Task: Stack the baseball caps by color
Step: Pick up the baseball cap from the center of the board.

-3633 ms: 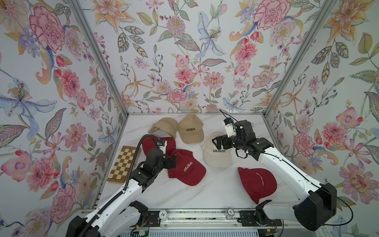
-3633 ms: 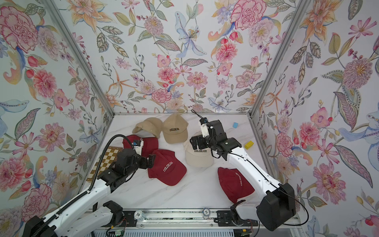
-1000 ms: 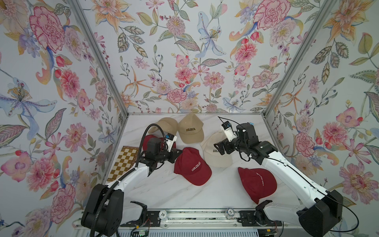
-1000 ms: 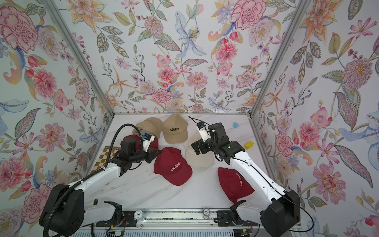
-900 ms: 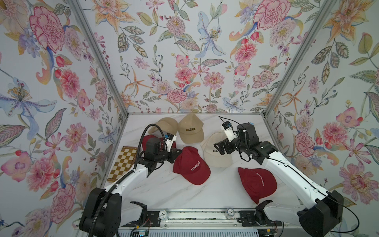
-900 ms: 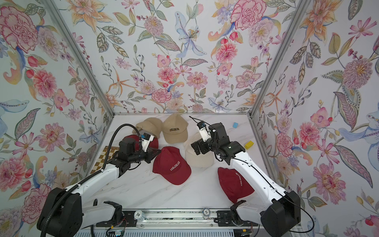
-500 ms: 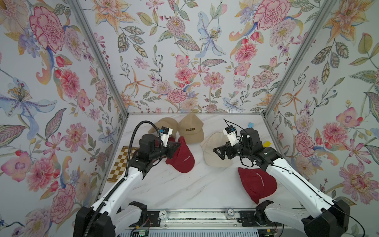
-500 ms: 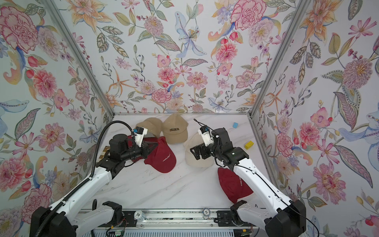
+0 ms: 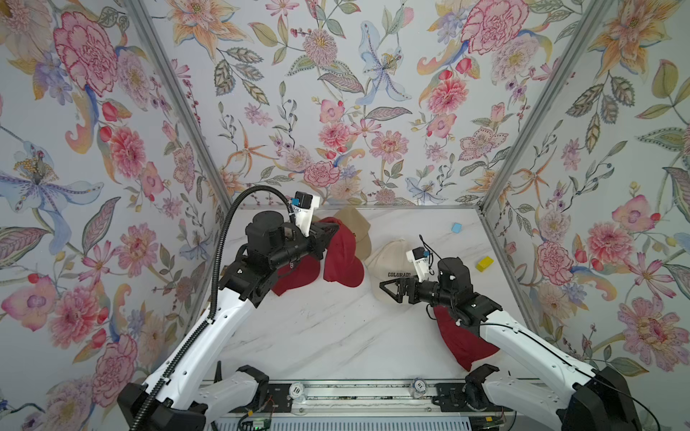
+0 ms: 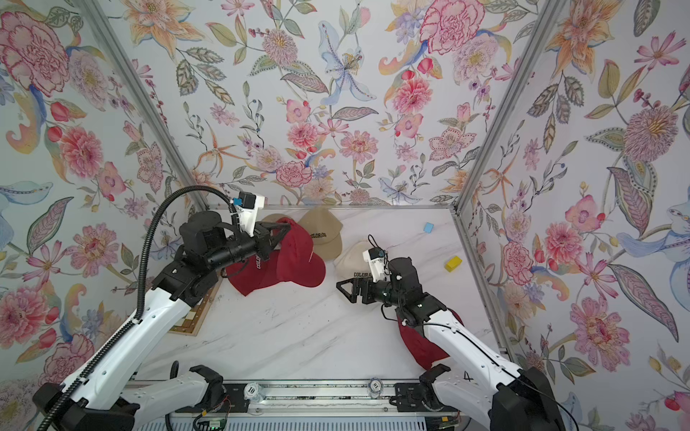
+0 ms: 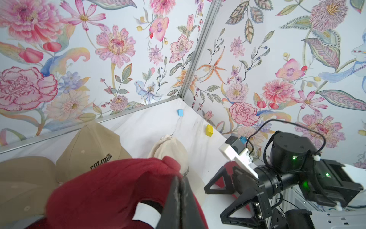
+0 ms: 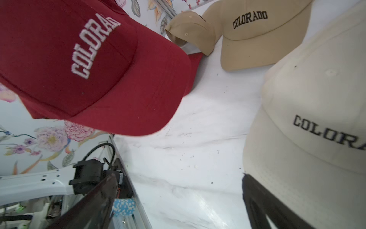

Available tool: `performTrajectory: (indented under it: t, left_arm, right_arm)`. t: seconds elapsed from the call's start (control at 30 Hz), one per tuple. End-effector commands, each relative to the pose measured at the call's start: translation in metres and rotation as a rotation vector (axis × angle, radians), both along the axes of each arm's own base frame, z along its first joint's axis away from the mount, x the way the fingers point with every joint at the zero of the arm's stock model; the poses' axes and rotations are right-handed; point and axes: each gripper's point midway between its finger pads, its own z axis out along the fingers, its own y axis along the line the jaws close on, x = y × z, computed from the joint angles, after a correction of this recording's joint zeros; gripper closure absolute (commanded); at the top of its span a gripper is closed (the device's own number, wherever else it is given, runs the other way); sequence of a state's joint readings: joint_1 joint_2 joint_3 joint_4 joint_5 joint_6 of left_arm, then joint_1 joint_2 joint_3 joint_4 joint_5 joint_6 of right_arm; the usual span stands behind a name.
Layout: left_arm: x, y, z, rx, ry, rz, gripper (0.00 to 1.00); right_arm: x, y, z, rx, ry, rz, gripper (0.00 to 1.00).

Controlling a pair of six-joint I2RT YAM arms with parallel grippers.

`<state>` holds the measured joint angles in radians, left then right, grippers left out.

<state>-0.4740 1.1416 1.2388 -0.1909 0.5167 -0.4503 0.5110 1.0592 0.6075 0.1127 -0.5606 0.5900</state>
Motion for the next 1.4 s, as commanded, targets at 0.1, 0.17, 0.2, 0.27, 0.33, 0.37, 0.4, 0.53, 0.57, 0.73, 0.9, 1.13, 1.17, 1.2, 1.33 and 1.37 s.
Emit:
performTrajectory:
  t: [0.1,0.17,0.2,0.27,0.33,0.37,0.4,0.53,0.57,0.73,0.9,1.13,1.17,1.2,1.33,1.37]
  left_arm:
    - [-0.007,-0.019,0.041,-0.057,-0.029,-0.037,1.0]
    - [-0.009,-0.027,0.048,-0.063,-0.033,-0.06,1.0]
    - [-0.01,-0.03,0.051,-0.064,-0.037,-0.067,1.0]
    - [-0.011,-0.035,0.053,-0.06,-0.037,-0.075,1.0]
    - [-0.01,-0.038,0.056,-0.06,-0.041,-0.074,1.0]
    - [-0.011,-0.04,0.058,-0.064,-0.043,-0.078,1.0]
    - [-0.011,-0.042,0.06,-0.065,-0.046,-0.081,1.0]
    - [-0.01,-0.048,0.063,-0.055,-0.047,-0.09,1.0]
    - [-0.009,-0.05,0.065,-0.054,-0.048,-0.093,1.0]
    - [-0.01,-0.059,0.071,-0.045,-0.055,-0.111,1.0]
    - [-0.015,-0.066,0.069,-0.044,-0.054,-0.128,1.0]
    - [-0.022,-0.066,0.066,-0.058,-0.055,-0.123,1.0]
    - [-0.023,-0.065,0.066,-0.059,-0.056,-0.118,1.0]
    - [-0.023,-0.064,0.066,-0.06,-0.056,-0.115,1.0]
    - [-0.024,-0.061,0.064,-0.055,-0.061,-0.1,1.0]
    - [-0.023,-0.059,0.062,-0.048,-0.062,-0.092,1.0]
  right_arm:
    - [0.003,0.01,0.046,0.283,-0.049,0.039,0.01]
    - [0.005,0.012,0.05,0.328,-0.053,0.051,0.01]
    - [0.005,0.014,0.053,0.348,-0.054,0.061,0.01]
    - [0.007,0.017,0.055,0.379,-0.057,0.078,0.01]
    - [0.009,0.02,0.056,0.404,-0.056,0.091,0.01]
    - [0.011,0.022,0.056,0.417,-0.057,0.096,0.01]
    - [0.013,0.023,0.056,0.429,-0.057,0.099,0.01]
    - [0.018,0.027,0.055,0.48,-0.045,0.112,0.01]
    - [0.019,0.028,0.055,0.492,-0.04,0.115,0.01]
    - [0.025,0.031,0.054,0.525,-0.042,0.121,0.01]
    - [0.03,0.029,0.063,0.569,-0.07,0.128,0.01]
    - [0.041,0.024,0.073,0.605,-0.096,0.134,0.28]
    - [0.043,0.022,0.075,0.61,-0.101,0.132,0.4]
    - [0.044,0.02,0.076,0.609,-0.102,0.136,0.52]
    - [0.048,0.012,0.076,0.585,-0.103,0.142,0.88]
    - [0.048,0.01,0.076,0.57,-0.1,0.145,0.95]
